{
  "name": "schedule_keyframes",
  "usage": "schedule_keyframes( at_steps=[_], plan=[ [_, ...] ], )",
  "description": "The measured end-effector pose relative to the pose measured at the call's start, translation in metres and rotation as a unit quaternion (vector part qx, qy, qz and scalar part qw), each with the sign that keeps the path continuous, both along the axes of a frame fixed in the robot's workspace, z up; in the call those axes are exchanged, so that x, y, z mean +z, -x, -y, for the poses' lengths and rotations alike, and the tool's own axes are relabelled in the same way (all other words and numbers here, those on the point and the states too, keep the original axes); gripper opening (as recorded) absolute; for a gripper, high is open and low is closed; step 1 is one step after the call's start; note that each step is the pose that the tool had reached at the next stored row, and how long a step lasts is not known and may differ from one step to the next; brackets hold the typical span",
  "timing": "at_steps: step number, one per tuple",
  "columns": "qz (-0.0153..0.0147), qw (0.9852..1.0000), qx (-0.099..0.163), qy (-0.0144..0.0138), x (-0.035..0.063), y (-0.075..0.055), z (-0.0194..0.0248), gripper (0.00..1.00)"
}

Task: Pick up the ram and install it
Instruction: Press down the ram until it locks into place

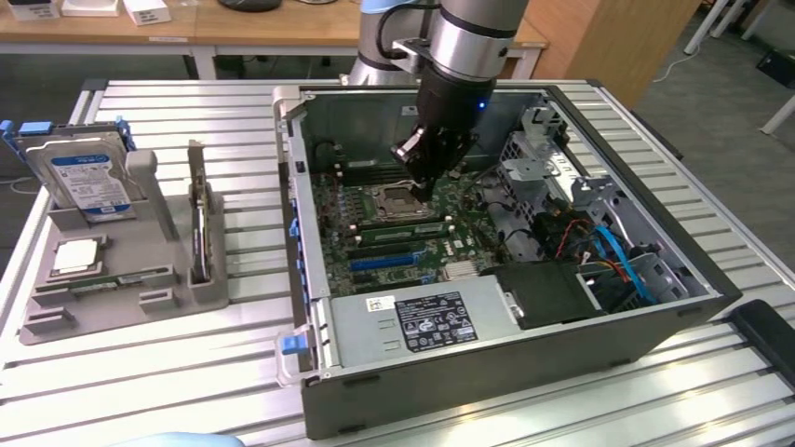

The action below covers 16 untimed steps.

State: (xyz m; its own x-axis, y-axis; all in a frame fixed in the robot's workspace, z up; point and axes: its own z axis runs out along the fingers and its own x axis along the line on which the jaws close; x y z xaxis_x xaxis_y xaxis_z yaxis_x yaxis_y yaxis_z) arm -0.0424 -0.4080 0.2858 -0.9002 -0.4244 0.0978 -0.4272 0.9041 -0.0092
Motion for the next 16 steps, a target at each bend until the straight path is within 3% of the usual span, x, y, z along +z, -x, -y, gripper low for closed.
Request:
schedule_keyframes(
  at_steps=[16],
  plan=[
    [0.0000,1.0000,-0.005,-0.0002,-0.0001,0.0000,-0.0001,0.10]
  ],
)
